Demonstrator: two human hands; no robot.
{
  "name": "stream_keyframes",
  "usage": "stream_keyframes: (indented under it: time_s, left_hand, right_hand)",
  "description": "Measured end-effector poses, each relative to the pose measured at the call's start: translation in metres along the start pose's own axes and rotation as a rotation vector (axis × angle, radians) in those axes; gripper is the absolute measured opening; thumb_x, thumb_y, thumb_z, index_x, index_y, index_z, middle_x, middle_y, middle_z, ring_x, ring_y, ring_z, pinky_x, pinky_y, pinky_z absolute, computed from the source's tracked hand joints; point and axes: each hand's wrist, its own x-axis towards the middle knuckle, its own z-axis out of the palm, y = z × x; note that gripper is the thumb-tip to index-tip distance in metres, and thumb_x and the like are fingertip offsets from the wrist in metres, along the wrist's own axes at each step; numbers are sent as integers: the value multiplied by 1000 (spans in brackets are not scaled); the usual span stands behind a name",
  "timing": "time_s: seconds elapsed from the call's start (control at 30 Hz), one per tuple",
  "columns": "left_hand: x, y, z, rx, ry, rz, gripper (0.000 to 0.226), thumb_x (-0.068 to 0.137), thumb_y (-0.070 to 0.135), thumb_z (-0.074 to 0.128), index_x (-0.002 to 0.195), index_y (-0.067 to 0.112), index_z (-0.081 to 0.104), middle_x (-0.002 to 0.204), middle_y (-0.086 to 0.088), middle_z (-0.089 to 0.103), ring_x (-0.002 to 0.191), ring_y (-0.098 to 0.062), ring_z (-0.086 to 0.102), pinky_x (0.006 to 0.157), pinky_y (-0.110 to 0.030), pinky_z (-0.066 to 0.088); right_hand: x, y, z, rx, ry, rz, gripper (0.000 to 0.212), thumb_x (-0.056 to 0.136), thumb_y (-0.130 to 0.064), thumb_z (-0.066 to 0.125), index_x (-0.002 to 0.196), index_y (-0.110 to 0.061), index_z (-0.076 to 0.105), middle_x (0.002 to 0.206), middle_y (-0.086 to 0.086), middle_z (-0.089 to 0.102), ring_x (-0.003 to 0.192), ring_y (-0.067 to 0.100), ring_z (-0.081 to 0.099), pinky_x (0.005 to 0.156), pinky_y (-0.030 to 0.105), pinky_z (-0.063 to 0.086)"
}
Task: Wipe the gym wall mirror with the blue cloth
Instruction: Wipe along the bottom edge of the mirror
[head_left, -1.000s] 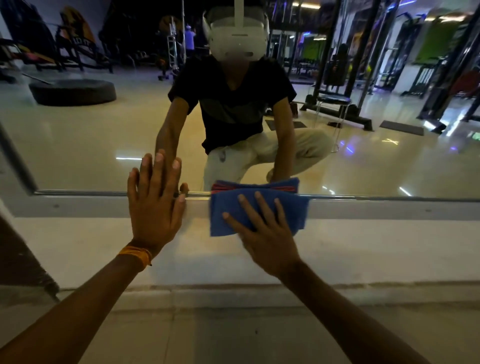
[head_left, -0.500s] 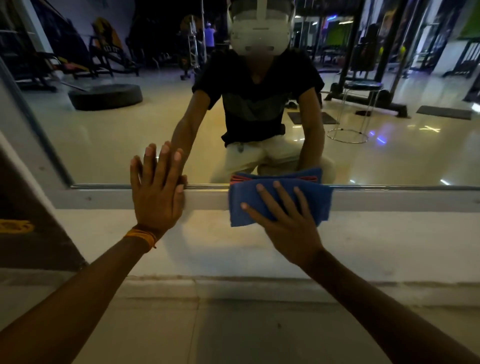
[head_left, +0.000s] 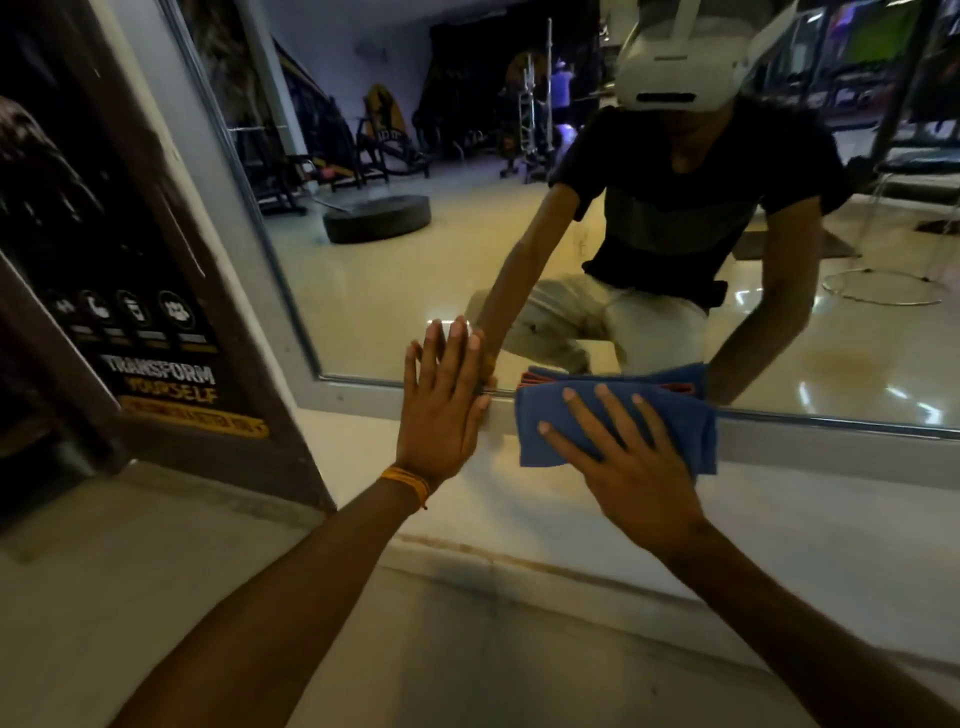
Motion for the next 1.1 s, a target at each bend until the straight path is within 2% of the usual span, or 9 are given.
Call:
stream_keyframes:
  time_s: [0.13, 0.2, 0.3, 0.47, 0.6, 0.73, 0.83, 0.93, 1.1]
  left_hand:
    - [-1, -21, -18, 6, -50, 46, 61, 109, 38, 26, 164, 15, 10, 171, -13, 11, 159, -35, 10, 125, -63, 15]
    - [-7, -40, -29, -9, -35, -43, 61, 110, 43, 21, 163, 15, 14, 172, -10, 9, 159, -33, 9, 126, -61, 12]
    - [-19, -74, -35, 9, -10, -128, 60, 110, 42, 23, 163, 16, 18, 173, -9, 8, 159, -32, 7, 126, -62, 12]
    - [-38, -120, -34, -25, 63, -365, 66, 108, 38, 37, 165, 21, 10, 173, -8, 1, 160, -29, -3, 126, -61, 11]
    - [-46, -145, -34, 0, 18, -237, 63, 109, 38, 33, 164, 16, 14, 173, -10, 3, 160, -29, -1, 127, -58, 9]
    - [-49, -157, -29, 31, 29, -169, 61, 109, 38, 31, 163, 13, 17, 172, -12, 3, 159, -35, 4, 126, -62, 9]
    - [-50, -161, -20, 56, 73, -143, 61, 110, 41, 25, 163, 13, 15, 171, -11, 2, 159, -37, 4, 127, -60, 4]
    - [-50, -170, -7, 70, 123, -126, 62, 110, 44, 22, 164, 17, 10, 171, -9, 1, 159, -33, 1, 127, -56, 0]
    - [-49, -180, 1, 78, 168, -73, 63, 109, 46, 22, 165, 26, 1, 172, 2, -13, 159, -25, -6, 128, -50, -5]
  right_hand:
    - [11, -9, 12, -33, 35, -22, 78, 93, -12, 65, 161, -29, 30, 169, 11, 23, 156, 37, 15, 127, 57, 7]
    - [-7, 8, 11, -65, 55, -37, 79, 95, -10, 62, 162, -30, 25, 170, 10, 20, 157, 37, 13, 127, 56, 6]
    - [-24, 15, 6, -104, 66, 81, 86, 91, -18, 66, 163, -31, 21, 170, 9, 18, 157, 37, 13, 126, 57, 7]
    - [65, -83, 22, 51, 15, 67, 97, 83, -16, 79, 161, -30, 23, 169, 10, 22, 156, 37, 8, 127, 56, -1]
    - [108, -117, 35, 15, 32, 8, 84, 93, -15, 67, 163, -30, 22, 169, 9, 20, 156, 36, 9, 127, 55, 1]
    - [53, -54, 26, -94, 35, -72, 73, 99, -14, 61, 161, -32, 28, 170, 9, 21, 157, 35, 15, 127, 55, 9]
    - [22, -29, 14, -161, 17, 5, 76, 97, -20, 62, 162, -33, 24, 171, 9, 16, 157, 37, 13, 126, 58, 10]
    - [46, -76, 29, -120, 17, 66, 83, 95, -17, 68, 162, -34, 21, 171, 8, 14, 157, 36, 9, 126, 59, 7]
    - [108, -147, 52, -68, 7, -27, 73, 98, -20, 65, 159, -36, 30, 168, 6, 20, 155, 35, 17, 126, 56, 8]
